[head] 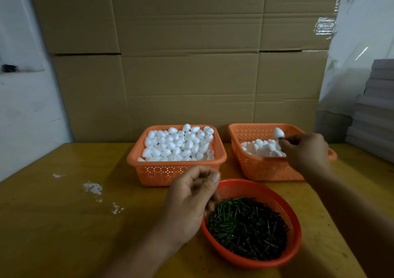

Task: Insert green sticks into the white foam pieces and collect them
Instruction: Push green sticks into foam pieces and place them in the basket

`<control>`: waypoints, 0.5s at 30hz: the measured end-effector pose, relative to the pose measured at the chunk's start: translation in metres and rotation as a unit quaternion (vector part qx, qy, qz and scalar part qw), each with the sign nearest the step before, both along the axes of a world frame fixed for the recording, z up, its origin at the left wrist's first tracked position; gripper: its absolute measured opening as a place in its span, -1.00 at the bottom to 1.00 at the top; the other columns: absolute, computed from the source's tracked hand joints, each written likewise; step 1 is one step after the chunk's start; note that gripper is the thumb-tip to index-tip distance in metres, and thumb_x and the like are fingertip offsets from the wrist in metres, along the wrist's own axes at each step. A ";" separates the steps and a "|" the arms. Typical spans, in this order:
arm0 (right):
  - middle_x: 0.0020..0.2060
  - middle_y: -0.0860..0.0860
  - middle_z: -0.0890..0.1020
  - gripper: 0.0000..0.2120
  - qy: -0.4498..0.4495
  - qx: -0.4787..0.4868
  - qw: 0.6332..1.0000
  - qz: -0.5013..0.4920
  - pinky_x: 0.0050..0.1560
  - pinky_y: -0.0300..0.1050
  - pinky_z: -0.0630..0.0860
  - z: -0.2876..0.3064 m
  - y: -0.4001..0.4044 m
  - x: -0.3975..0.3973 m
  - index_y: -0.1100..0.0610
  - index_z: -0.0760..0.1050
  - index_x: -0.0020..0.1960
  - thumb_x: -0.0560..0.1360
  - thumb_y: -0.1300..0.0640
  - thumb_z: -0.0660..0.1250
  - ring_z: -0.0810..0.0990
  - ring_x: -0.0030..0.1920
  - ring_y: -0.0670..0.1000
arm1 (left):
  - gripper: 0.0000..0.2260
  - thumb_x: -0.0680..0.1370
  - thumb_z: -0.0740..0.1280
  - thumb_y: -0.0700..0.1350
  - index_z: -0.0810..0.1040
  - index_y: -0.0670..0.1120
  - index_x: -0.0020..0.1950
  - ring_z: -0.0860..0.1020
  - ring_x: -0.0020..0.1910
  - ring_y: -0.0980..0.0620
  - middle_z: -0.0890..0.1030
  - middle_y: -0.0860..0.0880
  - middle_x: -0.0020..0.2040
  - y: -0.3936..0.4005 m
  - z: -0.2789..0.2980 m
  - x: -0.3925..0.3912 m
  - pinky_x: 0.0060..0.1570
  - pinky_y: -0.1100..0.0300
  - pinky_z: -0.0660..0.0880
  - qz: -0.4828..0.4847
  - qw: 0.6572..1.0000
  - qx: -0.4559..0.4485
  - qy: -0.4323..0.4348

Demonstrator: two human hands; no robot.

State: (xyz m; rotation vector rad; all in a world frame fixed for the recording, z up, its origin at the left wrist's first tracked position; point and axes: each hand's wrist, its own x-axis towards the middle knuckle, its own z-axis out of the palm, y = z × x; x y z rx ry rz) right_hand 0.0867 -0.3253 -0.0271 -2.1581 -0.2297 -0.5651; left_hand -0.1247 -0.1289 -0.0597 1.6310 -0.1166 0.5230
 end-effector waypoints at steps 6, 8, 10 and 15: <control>-0.34 0.20 0.66 -0.77 0.053 -0.123 0.990 -0.047 -0.19 0.15 0.66 0.002 -0.004 0.034 0.26 0.67 -0.18 0.53 0.11 0.41 0.64 -0.32 0.22 | -0.83 0.52 0.32 0.09 0.62 0.04 -0.08 0.52 -0.37 0.09 0.59 0.02 -0.32 0.001 -0.001 0.001 -0.40 0.28 0.42 0.002 1.000 0.013 0.007; -0.34 0.17 0.64 -0.74 0.072 -0.151 0.984 -0.059 -0.23 0.03 0.62 0.004 -0.004 0.038 0.20 0.64 -0.22 0.53 0.04 0.40 0.63 -0.32 0.18 | -0.79 0.52 0.34 0.14 0.62 0.02 -0.08 0.52 -0.37 0.09 0.58 0.02 -0.32 0.001 -0.002 0.001 -0.40 0.29 0.41 -0.005 1.000 0.011 0.010; -0.31 0.12 0.63 -0.77 0.091 -0.193 0.975 -0.068 -0.26 -0.06 0.56 0.005 -0.001 0.038 0.15 0.62 -0.17 0.53 -0.01 0.40 0.62 -0.31 0.12 | -0.70 0.50 0.33 0.20 0.61 -0.03 -0.08 0.51 -0.37 0.08 0.58 0.01 -0.32 0.000 -0.002 0.001 -0.40 0.28 0.41 -0.015 1.000 0.011 0.006; -0.31 0.08 0.60 -0.82 0.094 -0.239 0.964 -0.072 -0.32 -0.12 0.47 0.008 0.001 0.030 0.13 0.58 -0.16 0.56 0.06 0.34 0.57 -0.33 0.08 | -0.67 0.51 0.30 0.22 0.61 -0.04 -0.10 0.51 -0.36 0.07 0.57 0.00 -0.31 0.000 -0.001 0.001 -0.39 0.29 0.41 -0.018 1.000 0.013 -0.007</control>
